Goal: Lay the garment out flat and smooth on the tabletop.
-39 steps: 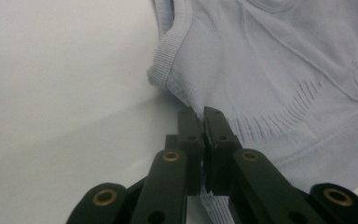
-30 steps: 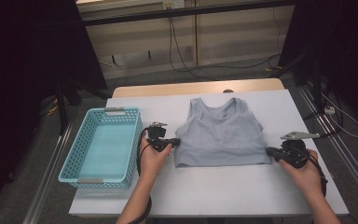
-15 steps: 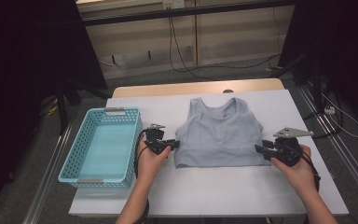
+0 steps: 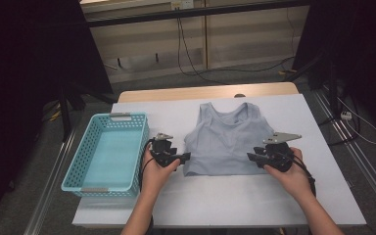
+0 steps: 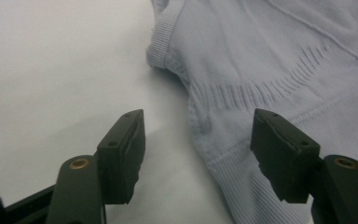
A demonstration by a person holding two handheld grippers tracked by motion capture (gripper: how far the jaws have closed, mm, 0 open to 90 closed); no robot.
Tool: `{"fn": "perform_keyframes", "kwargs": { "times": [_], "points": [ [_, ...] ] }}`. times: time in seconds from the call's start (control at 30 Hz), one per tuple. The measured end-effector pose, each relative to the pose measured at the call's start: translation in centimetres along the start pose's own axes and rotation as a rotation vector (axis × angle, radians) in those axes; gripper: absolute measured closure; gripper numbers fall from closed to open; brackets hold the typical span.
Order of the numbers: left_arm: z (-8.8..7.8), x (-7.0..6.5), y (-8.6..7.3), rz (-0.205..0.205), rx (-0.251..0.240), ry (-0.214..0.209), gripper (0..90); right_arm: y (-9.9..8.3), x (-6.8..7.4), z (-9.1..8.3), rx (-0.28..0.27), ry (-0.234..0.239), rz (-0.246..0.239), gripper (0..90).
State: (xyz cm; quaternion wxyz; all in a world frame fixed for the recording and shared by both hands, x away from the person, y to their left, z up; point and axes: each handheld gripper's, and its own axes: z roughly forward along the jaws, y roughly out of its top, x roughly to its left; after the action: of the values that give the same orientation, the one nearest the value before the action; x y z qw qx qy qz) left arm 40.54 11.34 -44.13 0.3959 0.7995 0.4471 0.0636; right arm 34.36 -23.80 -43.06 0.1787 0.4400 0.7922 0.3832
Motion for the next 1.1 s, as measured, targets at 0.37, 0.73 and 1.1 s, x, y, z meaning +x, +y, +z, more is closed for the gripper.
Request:
{"fn": "perform_keyframes", "kwargs": {
  "times": [0.37, 0.73, 1.1],
  "points": [
    [-0.1, -0.5, -0.1, 0.012, 0.009, 0.006, 32.6, 0.1, 0.7, 2.8, 0.066, 0.010, -0.029, 77.4],
    [-0.3, -0.5, -0.4, 0.014, 0.020, 0.010, 31.0, 0.8, 0.1, 2.4, 0.024, 0.046, 0.002, 90.0],
    [-0.8, -0.5, -0.7, 0.004, 0.022, 0.001, 30.0, 0.6, -1.7, 3.4, 0.017, -0.023, 0.037, 90.0]
  ]
}}
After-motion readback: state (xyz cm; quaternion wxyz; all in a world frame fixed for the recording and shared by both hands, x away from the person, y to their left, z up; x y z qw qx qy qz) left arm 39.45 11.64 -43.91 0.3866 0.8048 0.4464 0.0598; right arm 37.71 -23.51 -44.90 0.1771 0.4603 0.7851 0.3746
